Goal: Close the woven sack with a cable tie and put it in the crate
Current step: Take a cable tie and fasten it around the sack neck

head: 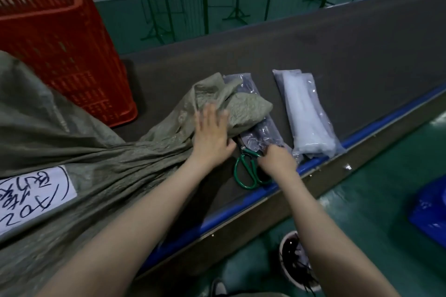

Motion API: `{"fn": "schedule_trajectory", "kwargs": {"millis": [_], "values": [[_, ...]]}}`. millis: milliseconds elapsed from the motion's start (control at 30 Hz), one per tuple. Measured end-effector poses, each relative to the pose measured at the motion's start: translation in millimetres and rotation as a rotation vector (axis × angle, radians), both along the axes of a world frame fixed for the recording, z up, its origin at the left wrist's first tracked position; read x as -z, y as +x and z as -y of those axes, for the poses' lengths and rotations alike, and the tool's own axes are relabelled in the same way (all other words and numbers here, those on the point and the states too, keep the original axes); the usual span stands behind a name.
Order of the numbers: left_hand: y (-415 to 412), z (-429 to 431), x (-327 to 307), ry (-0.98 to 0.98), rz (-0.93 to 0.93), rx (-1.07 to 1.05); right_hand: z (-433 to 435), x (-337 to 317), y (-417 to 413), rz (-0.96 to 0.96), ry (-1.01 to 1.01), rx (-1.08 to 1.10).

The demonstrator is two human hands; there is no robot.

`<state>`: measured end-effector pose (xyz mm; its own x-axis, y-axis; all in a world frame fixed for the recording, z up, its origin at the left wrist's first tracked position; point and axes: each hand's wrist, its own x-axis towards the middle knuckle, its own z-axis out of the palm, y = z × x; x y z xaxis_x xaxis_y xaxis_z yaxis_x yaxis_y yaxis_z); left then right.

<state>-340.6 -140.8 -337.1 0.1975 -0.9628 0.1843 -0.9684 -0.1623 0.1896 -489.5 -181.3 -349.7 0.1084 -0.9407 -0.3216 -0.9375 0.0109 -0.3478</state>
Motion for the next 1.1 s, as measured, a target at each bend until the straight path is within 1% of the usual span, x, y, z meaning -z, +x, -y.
{"fn": "schedule_trajectory", "kwargs": {"millis": [67, 100, 133, 200, 267, 333, 400, 500, 567, 633, 700, 800, 867, 933, 1100], "values": [[-19, 1, 10, -0.118, 0.082, 0.22, -9, 6, 3, -0.065, -0.016, -0.024], [-27, -1, 15, -0.091, 0.087, 0.315, -12, 9, 4, -0.085, -0.035, -0.031], [-33, -4, 19, -0.018, 0.066, 0.386, -14, 11, 4, -0.103, -0.048, -0.032], [-41, -13, 26, 0.177, 0.026, 0.431, -14, 15, 0, -0.118, -0.06, -0.029], [-41, -23, 39, 0.35, 0.015, 0.413, -14, 16, -1, -0.078, -0.08, -0.021], [-36, -30, 45, 0.419, 0.033, 0.372, -13, 14, 3, 0.003, -0.11, -0.01], [-29, -31, 46, 0.423, 0.046, 0.328, -11, 11, 10, 0.099, -0.124, 0.016], [-18, -26, 43, 0.409, 0.076, 0.245, -9, 14, 20, 0.205, -0.084, 0.048], [-9, -23, 39, 0.389, 0.024, 0.154, -10, 19, 21, 0.307, -0.073, 0.1], [-1, -19, 37, 0.384, -0.073, 0.087, -12, 23, 12, 0.396, -0.13, 0.207], [1, -15, 37, 0.385, -0.114, 0.065, -12, 25, -2, 0.438, -0.192, 0.309], [-9, -12, 40, 0.388, -0.063, 0.064, -7, 27, -16, 0.441, -0.16, 0.37], [-17, -11, 42, 0.391, -0.042, 0.053, -4, 28, -18, 0.409, -0.097, 0.358], [-23, -10, 44, 0.383, -0.037, 0.059, -1, 31, -17, 0.39, -0.079, 0.348], [-34, -8, 40, 0.347, -0.104, 0.105, 10, 36, -21, 0.317, -0.072, 0.338]]}}
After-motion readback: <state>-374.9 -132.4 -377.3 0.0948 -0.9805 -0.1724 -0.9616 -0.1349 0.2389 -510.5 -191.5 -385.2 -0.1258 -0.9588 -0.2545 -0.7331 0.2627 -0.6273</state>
